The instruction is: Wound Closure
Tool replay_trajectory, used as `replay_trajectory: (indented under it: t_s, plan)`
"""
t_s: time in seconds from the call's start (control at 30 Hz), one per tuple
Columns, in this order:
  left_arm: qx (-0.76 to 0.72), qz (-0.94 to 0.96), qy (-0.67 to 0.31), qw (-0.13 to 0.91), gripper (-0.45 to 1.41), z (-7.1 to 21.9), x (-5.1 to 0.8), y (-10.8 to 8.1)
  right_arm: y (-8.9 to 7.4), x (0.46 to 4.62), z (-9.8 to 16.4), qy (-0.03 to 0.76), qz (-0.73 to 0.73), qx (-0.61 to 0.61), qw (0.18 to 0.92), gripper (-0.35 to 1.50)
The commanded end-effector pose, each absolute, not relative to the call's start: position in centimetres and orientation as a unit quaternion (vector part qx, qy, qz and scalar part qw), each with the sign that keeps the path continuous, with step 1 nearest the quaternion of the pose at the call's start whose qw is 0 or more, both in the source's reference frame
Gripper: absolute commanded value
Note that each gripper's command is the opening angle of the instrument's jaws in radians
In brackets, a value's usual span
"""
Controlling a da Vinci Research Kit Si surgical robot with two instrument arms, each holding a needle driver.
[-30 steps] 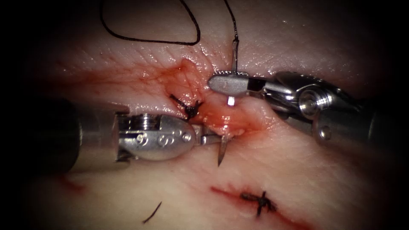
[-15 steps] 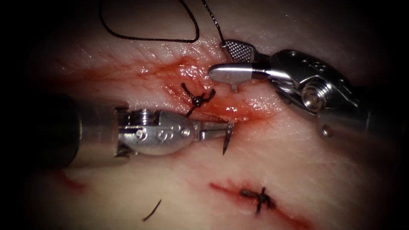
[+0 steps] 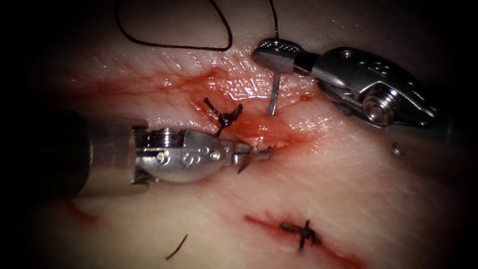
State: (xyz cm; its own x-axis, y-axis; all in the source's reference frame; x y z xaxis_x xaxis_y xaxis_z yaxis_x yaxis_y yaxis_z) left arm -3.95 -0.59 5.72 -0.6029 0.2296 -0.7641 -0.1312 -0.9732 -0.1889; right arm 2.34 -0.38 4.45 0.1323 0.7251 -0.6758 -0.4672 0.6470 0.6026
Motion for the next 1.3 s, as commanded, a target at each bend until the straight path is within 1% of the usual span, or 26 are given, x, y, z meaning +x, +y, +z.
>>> replay_trajectory:
  t_s: [0.03, 0.13, 0.5, 0.77, 0.93, 1.03, 1.07, 1.1, 1.13, 1.3]
  plan:
    - [-0.435, 0.893, -0.057, 0.101, -0.45, 5.77, -4.01, -0.59, -0.39, 2.45, 4.47, 0.511, 0.418, 0.137, 0.738, -0.35]
    - [-0.435, 0.893, -0.057, 0.101, -0.45, 5.77, -4.01, -0.58, -0.46, 2.45, 4.48, 0.499, 0.443, 0.179, 0.723, -0.35]
    - [-0.435, 0.893, -0.057, 0.101, -0.45, 5.77, -4.01, -0.58, -0.63, 2.4, 4.51, 0.497, 0.482, 0.308, 0.652, -0.35]
    - [-0.435, 0.893, -0.057, 0.101, -0.45, 5.77, -4.01, -0.58, -0.75, 2.41, 4.42, 0.505, 0.472, 0.358, 0.628, -0.35]
    - [-0.435, 0.893, -0.058, 0.101, -0.45, 5.75, -4.0, -0.57, -0.69, 2.38, 4.41, 0.53, 0.462, 0.372, 0.606, -0.35]
    - [-0.435, 0.894, -0.058, 0.096, -0.45, 5.72, -4.0, -0.57, -0.58, 2.32, 4.43, 0.557, 0.46, 0.353, 0.595, 0.74]
    - [-0.435, 0.894, -0.056, 0.091, -0.45, 5.71, -3.99, -0.57, -0.54, 2.31, 4.44, 0.566, 0.457, 0.339, 0.597, 1.01]
    - [-0.435, 0.895, -0.052, 0.083, -0.45, 5.69, -3.98, -0.57, -0.48, 2.28, 4.47, 0.577, 0.451, 0.321, 0.601, 1.23]
    - [-0.438, 0.894, -0.052, 0.077, -0.45, 5.67, -3.97, -0.57, -0.43, 2.26, 4.49, 0.582, 0.448, 0.316, 0.6, 1.3]
    - [-0.472, 0.879, -0.063, 0.023, -0.45, 5.53, -3.87, -0.56, -0.26, 2.06, 4.62, 0.592, 0.447, 0.301, 0.6, 1.38]
